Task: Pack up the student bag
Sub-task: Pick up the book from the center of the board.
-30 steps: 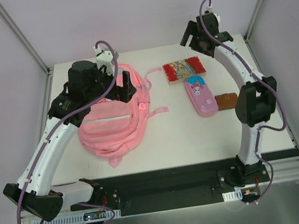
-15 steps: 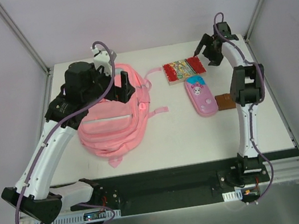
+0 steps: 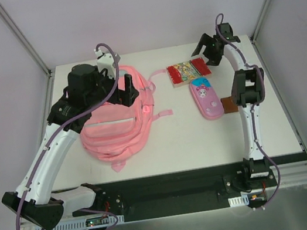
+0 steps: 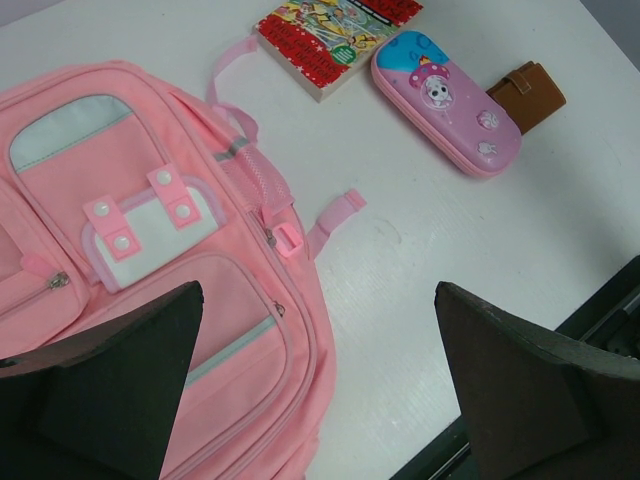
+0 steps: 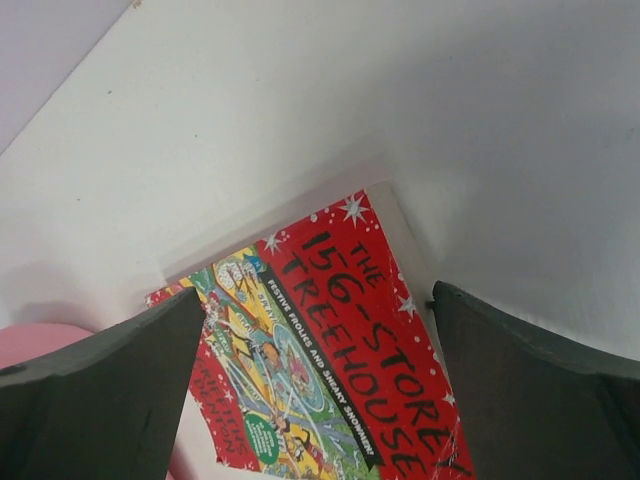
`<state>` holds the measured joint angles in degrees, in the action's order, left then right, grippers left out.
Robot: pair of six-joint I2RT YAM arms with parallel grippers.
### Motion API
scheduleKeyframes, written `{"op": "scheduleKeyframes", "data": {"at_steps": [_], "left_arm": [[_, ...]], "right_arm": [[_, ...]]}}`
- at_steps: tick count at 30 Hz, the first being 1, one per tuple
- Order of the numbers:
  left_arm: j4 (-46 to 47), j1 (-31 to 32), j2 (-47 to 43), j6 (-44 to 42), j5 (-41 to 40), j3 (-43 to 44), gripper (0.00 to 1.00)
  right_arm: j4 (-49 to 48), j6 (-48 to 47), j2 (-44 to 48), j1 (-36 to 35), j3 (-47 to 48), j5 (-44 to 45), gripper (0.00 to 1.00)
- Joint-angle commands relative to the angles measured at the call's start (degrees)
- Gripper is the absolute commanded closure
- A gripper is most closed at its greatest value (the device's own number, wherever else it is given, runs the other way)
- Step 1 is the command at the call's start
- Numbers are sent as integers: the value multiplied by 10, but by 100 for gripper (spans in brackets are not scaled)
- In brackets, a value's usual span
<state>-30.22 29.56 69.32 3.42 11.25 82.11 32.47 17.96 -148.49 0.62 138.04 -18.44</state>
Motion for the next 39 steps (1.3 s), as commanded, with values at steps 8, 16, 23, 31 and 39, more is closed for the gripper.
{"op": "scheduleKeyframes", "data": {"at_steps": [8,16,23,31,39], "left_arm": [[19,-1,-23,1,-9,-14,1],[19,-1,-41,7,-5,-30,1],[19,-1,-54,10,0,-46,1],[19,-1,-91,7,-17,-68,1],[19,-1,-117,-10,-39,-80,1]], "right_arm": [[33,-49,-24,-58,23,-21,4],[84,-162,-12,-105,27,6,4],[133,-292,14,-179,18,95,4],[152,-338,85,-232,-58,172,4],[139,-302,187,-238,-108,93,3]]}}
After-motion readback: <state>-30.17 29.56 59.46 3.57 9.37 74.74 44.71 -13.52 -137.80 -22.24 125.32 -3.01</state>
